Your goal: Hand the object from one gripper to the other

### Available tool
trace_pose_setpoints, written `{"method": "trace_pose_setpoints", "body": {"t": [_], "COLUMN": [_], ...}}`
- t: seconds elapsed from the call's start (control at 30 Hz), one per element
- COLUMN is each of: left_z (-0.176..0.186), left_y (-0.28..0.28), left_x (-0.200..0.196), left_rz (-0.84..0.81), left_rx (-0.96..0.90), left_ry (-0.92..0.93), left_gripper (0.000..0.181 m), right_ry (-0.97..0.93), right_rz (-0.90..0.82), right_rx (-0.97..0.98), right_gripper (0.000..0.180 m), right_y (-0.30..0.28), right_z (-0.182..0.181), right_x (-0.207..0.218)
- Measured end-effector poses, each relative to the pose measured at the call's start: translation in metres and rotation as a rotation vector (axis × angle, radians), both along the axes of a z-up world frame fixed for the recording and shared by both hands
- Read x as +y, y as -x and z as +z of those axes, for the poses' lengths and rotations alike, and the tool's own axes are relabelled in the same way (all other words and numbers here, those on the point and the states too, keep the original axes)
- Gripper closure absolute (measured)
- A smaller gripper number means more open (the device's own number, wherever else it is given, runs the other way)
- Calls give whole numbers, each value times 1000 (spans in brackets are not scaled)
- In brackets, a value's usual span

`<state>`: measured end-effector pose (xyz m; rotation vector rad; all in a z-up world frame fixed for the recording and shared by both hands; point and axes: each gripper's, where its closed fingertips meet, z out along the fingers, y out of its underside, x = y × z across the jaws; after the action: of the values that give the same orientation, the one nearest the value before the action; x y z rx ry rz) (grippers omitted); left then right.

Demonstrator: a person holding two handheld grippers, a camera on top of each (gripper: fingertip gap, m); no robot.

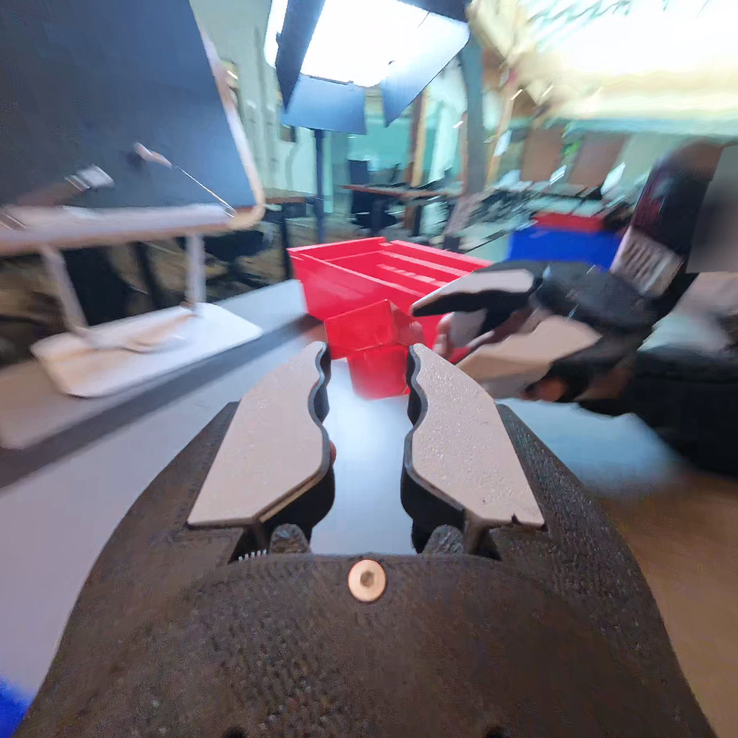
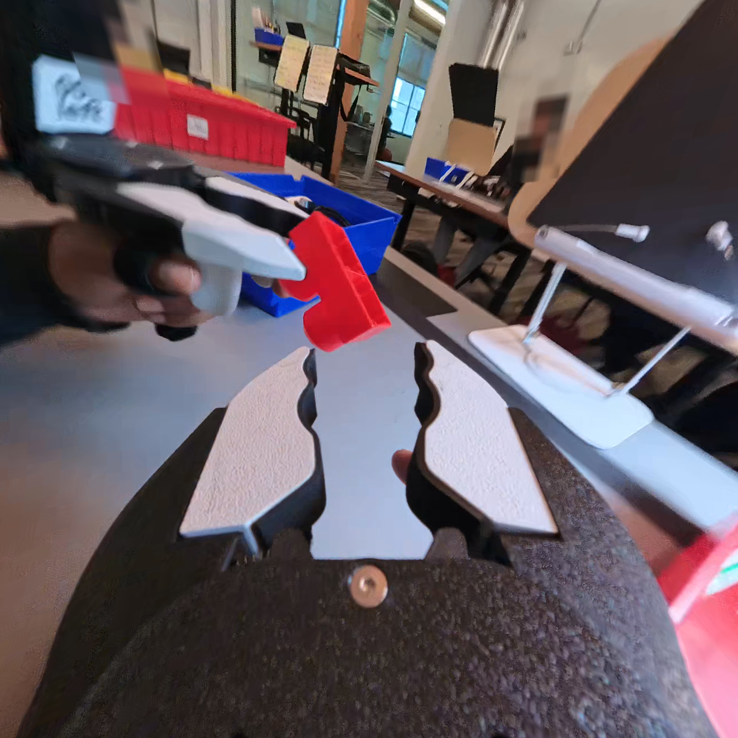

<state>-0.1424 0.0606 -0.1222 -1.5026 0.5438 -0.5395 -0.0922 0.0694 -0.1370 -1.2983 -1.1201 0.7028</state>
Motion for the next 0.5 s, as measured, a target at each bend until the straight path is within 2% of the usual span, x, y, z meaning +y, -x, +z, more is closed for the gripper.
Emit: {"method": "trace_pose_setpoints", "body": {"t": [0.17,0.33,0.4,0.47,0.5], "left_z": [3,-7,-11,-17,-19], "left_y": [0,-29,-40,-50,-53], "left_x": [-3,-13,-18,-24,-25], "left_rz": [227,222,198,158,151], "left_rx": [489,799,866,918,947], "left_ry": [-344,-558,-619,-653,-668], "left_gripper": [144,145,145,145,145], "right_ry": [451,760,800,837,854], "right_rz": [121,257,258,293,334], "right_rx": [112,127,85,74,65], "right_gripper": [118,93,86,88,101], "right_y": [5,14,13,14,13], "right_z": [-1,-7,-16,-21,-21], "right_x": [-5,-21,-22,-26,-31]}}
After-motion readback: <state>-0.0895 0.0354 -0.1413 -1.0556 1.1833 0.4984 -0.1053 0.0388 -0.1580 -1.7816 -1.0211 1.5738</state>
